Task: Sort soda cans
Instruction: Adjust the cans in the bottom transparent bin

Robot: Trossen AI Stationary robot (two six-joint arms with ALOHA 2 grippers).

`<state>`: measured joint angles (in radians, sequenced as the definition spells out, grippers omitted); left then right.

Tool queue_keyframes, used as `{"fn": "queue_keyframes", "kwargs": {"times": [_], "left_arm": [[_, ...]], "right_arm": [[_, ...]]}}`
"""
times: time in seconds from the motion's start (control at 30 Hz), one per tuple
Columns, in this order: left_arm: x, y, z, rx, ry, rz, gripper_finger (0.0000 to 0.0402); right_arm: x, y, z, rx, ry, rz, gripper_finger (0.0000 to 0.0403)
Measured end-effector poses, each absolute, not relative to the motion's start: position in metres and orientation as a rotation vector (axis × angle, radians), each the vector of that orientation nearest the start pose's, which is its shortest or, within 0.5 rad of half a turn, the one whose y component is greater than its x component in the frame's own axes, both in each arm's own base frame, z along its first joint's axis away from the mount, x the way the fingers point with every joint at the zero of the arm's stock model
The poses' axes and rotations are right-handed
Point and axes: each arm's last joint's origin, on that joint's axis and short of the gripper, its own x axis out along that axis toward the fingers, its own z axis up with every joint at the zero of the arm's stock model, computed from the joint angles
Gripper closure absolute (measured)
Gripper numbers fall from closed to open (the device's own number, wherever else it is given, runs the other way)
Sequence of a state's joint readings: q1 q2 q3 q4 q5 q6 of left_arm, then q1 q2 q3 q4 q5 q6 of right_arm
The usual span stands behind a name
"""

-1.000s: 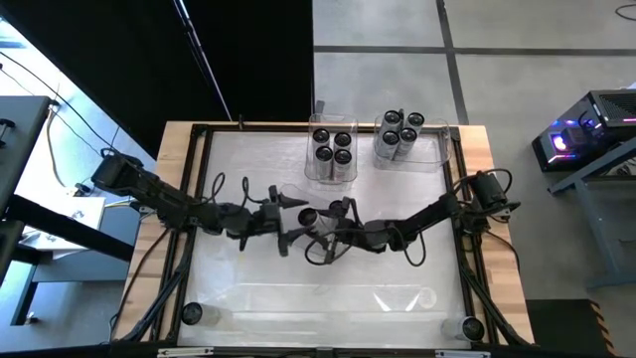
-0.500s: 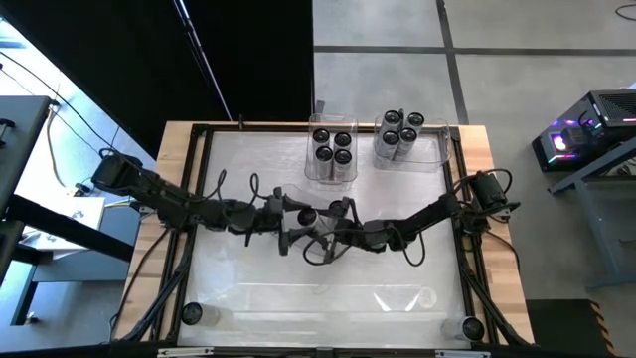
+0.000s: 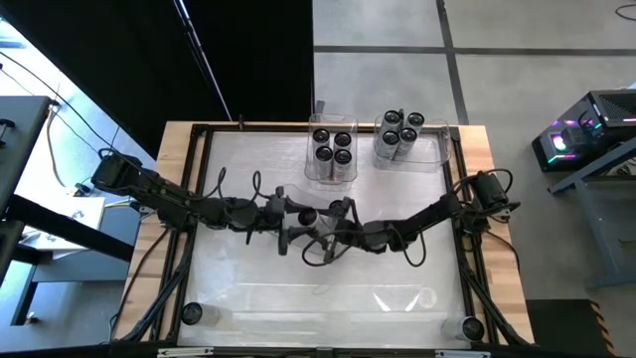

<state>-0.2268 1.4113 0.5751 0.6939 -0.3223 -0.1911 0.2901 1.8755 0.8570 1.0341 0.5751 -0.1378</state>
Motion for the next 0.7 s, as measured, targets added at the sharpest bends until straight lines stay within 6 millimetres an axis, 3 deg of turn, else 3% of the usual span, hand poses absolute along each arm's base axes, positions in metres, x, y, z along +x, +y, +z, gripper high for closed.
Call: {"fn": "queue_keyframes", "kwargs": {"times": [0.23,0.37,0.7], "left_arm": [[0.276,-0.056,0.207,-0.11,0.151,0.083,0.0154],[0.277,-0.057,0.207,-0.102,0.189,0.064,0.0154],[0.289,-0.066,0.224,-0.016,0.27,0.045,0.0154]], "right_arm": [[0.359,0.092,0.179,-0.181,0.036,-0.266,0.0096],[0.354,0.095,0.184,-0.214,0.114,-0.258,0.009],[0.334,0.087,0.213,-0.079,0.259,-0.1,0.0087]]}}
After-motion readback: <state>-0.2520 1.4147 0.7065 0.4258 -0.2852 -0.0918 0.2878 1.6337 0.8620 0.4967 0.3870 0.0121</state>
